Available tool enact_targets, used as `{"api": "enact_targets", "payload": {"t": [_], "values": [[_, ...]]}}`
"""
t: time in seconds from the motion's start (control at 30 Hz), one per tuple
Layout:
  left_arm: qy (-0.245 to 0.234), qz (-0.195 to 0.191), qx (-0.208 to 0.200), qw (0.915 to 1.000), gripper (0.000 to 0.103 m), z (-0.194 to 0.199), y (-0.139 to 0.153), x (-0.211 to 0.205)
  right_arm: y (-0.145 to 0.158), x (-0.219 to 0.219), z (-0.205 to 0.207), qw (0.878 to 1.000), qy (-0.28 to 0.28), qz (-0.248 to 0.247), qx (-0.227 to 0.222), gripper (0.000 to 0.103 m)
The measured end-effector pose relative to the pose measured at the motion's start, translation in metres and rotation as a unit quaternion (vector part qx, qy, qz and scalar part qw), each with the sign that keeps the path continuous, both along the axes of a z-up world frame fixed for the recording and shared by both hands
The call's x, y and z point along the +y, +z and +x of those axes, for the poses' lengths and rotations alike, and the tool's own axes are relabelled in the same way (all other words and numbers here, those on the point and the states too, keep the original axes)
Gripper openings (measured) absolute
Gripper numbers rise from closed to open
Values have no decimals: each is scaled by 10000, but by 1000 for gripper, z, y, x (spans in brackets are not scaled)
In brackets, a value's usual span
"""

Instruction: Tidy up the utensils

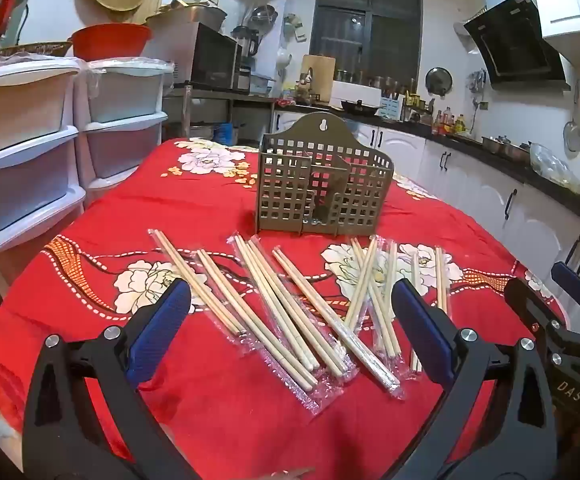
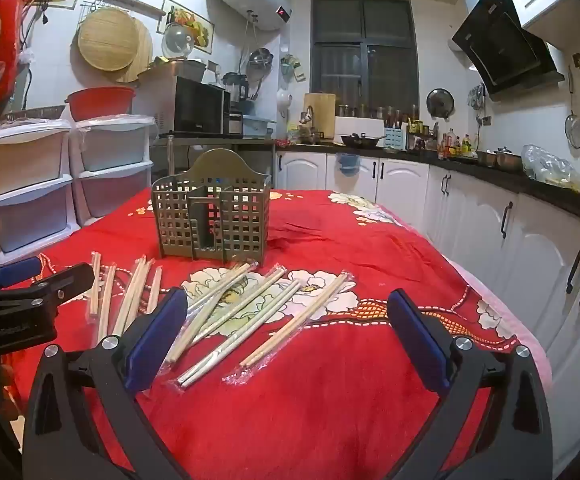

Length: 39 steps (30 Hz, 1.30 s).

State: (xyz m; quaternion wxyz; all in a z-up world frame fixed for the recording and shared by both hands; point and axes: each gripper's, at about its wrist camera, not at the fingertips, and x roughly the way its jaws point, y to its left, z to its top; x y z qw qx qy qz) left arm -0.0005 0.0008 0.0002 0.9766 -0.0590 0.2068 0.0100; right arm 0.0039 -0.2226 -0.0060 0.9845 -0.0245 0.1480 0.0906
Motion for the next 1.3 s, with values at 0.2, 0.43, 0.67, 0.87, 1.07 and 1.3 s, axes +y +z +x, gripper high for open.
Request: {"api": "enact_targets", "payload": {"t": [0.2, 0.43, 0.67, 0.87, 1.07, 1.3], "values": [[-4, 6, 27, 10000, 92, 0, 0, 0, 1, 0, -1, 10000, 3, -8, 6, 97], [4, 12, 29, 10000, 92, -2, 1, 4, 1, 0, -1, 10000, 12, -13, 17, 97], [-3, 25, 33, 10000, 92, 0, 0, -1, 1, 0, -1, 10000, 11, -23, 10, 97], [-11, 24, 41, 10000, 92, 1, 0, -1, 1, 0, -1, 10000, 8, -25, 14, 97], [-2, 22, 44, 10000, 92, 1, 0, -1, 1, 0, -1, 10000, 9, -24, 15, 97], [6, 22, 64, 10000, 92, 4, 0, 0, 1, 0, -1, 10000, 8, -27, 10, 97]]}}
